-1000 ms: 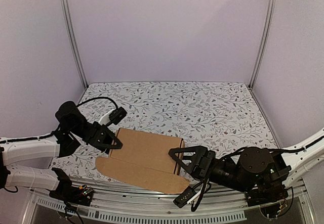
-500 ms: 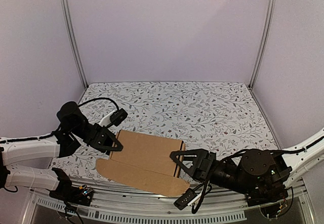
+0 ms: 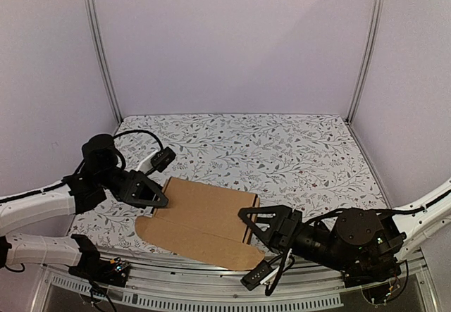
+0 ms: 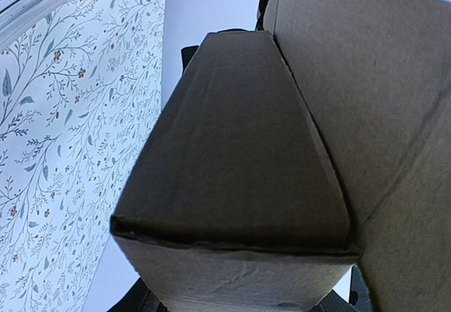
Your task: Fold the paper box
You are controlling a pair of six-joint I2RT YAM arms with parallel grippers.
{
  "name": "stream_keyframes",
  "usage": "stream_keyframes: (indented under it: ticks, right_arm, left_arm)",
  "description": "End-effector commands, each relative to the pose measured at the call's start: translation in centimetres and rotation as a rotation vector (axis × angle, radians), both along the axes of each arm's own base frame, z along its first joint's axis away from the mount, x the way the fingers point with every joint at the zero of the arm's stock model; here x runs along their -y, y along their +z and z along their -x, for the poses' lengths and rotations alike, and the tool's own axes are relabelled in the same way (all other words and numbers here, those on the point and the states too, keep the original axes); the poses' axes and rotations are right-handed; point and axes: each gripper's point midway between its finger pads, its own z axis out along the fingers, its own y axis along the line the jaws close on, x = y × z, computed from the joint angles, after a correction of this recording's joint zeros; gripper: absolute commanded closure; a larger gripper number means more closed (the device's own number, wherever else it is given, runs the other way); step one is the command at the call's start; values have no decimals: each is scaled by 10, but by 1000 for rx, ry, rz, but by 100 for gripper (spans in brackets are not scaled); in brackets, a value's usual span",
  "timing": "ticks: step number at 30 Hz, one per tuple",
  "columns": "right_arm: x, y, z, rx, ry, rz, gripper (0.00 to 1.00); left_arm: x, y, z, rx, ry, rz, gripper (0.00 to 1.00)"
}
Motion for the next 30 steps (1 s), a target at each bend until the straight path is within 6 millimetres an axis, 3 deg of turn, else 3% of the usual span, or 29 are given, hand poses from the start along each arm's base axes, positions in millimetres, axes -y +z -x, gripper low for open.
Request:
stream_keyframes:
  ticks: [1, 8, 11, 17, 20, 24, 30]
  right_arm:
    - [7, 0, -4, -76, -46, -63, 58]
    - [19, -7, -12, -189, -106, -98, 59]
    - [27, -13, -14, -281, -135, -116, 59]
    - [39, -24, -18, -521, -184, -222, 59]
    - [42, -31, -22, -640, -204, -274, 60]
    - [40, -46, -28, -817, -209, -309, 60]
    - [33, -63, -41, -1126, -197, -357, 60]
  left_arm:
    - [-2, -5, -3, 72, 53, -64, 0]
    - [-9, -34, -33, 88, 232, -238, 0]
    - [-14, -35, -47, 130, 331, -274, 0]
    - [-40, -26, -81, 279, 601, -387, 0]
    - [-57, -12, -94, 358, 748, -389, 1]
    - [-77, 3, -102, 446, 876, -378, 1]
    - [-80, 16, -103, 487, 911, -328, 0]
